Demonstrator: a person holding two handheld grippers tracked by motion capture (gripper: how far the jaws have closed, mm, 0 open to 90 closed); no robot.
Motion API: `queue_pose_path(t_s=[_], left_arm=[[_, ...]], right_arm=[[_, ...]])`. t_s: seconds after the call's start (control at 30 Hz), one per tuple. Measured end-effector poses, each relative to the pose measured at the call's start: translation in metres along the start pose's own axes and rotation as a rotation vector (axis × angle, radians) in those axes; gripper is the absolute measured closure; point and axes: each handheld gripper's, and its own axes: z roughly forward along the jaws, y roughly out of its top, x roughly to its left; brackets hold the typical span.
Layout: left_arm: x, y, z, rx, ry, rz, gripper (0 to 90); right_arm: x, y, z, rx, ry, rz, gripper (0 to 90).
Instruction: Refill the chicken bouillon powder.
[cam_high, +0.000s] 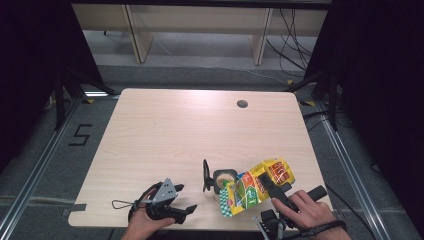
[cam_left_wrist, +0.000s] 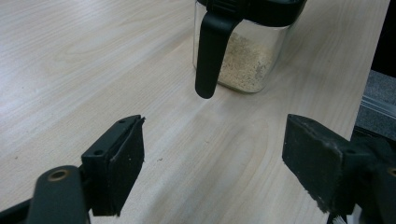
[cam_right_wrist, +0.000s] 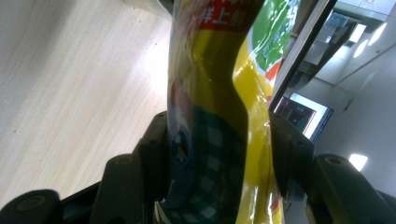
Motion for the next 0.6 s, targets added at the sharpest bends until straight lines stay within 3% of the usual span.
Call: queue_pose_path(t_s=[0.07, 0.23, 0.3, 0.4, 0.5, 0.57, 0.6], left_arm=[[0.0014, 0.0004, -0.0005, 0.005, 0.001, 0.012, 20.6], [0.0012, 0.0004, -0.0004, 0.005, 0.0, 0.018, 20.6], [0.0011, 0.0004, -0.0003, 0.003, -0.001, 0.014, 20.6], [0.0013, 0.0003, -0.0005, 0.005, 0.0, 0.017, 20.6], [0.0007, 0.0002, -0.0001, 0.0, -0.001, 0.012, 20.6], [0.0015, 0.0004, -0.0006, 0.008, 0.001, 0.02, 20.6], [0.0001, -0.0001, -0.0004, 0.006, 0.003, -0.006, 20.7]], right_arm=[[0.0009, -0.0005, -0.0015, 0.016, 0.006, 0.022, 49.2], [-0.0008, 0.0003, -0.0011, -0.001, -0.007, 0.007, 49.2], [0.001, 0.0005, -0.002, 0.01, 0.009, 0.028, 49.2], [-0.0008, -0.0001, -0.0009, -0.001, -0.005, 0.008, 49.2], [0.0012, -0.0017, -0.0015, 0.02, 0.009, 0.028, 49.3], [-0.001, -0.0031, -0.0009, 0.008, 0.001, 0.006, 49.3], [-0.0005, -0.0048, -0.0021, 0.02, 0.007, 0.012, 49.3]])
